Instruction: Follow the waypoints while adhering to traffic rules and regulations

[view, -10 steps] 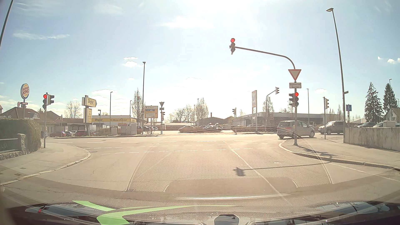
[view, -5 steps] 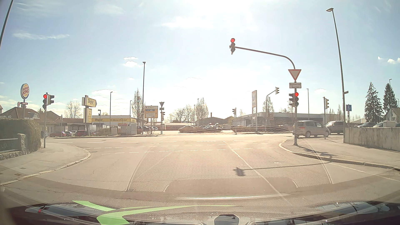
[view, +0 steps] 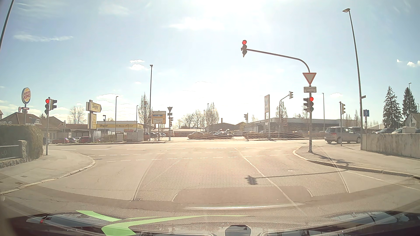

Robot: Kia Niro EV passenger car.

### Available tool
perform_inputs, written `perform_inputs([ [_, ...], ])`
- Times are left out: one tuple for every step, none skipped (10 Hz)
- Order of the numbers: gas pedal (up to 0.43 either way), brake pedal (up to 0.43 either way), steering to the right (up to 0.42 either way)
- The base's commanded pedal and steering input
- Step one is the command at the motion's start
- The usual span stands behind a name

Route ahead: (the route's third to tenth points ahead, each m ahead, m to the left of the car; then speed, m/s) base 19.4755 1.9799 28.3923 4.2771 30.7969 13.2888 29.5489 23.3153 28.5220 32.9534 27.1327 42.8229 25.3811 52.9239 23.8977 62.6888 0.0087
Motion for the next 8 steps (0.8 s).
perform_inputs([
  [0.0,0.329,0.0],
  [0.0,0.329,0.0],
  [0.0,0.335,0.0],
  [0.0,0.335,0.0],
  [0.0,0.335,0.0],
  [0.0,0.329,0.0],
  [0.0,0.329,0.0],
  [0.0,0.329,0.0],
])
